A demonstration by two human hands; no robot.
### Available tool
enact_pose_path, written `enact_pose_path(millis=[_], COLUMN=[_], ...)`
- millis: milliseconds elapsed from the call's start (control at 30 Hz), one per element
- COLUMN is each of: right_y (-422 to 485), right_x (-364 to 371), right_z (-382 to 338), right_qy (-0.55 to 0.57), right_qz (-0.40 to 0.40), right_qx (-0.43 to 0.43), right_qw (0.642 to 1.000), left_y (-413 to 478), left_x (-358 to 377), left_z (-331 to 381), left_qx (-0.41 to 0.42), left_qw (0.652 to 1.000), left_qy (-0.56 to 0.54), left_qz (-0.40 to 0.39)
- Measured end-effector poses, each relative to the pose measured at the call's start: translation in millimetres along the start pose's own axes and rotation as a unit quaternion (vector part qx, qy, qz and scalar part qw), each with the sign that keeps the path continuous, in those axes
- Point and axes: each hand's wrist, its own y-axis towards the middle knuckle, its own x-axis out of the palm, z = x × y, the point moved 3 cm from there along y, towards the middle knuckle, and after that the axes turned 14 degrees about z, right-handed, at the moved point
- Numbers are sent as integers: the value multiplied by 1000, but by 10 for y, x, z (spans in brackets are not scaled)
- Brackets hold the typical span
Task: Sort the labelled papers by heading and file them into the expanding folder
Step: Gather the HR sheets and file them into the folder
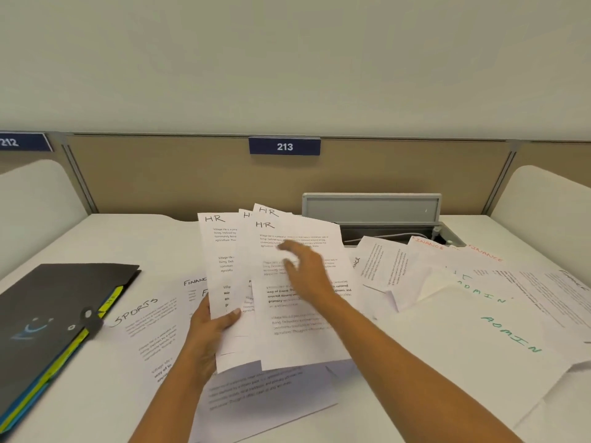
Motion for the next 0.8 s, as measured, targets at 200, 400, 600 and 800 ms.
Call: enact_pose_path(millis=[200,400,600,800], right_y=[78,-85,-96,-150], right_x=[-556,-412,-309,-534], right_z=[754,875,753,731], right_qy=[-47,235,320,351], right_qz=[24,-59,-21,-13], right_qx=[282,433,376,296], right_qw=[958,868,869,888], left_y=[75,136,149,201], left_x=[-180,-153,-88,-76], left_z=[69,91,102,269], left_qx=[-6,-22,-27,1], left_qw=[999,997,995,996], left_qy=[-38,-79,-89,-38], left_qz=[13,-5,-35,-77])
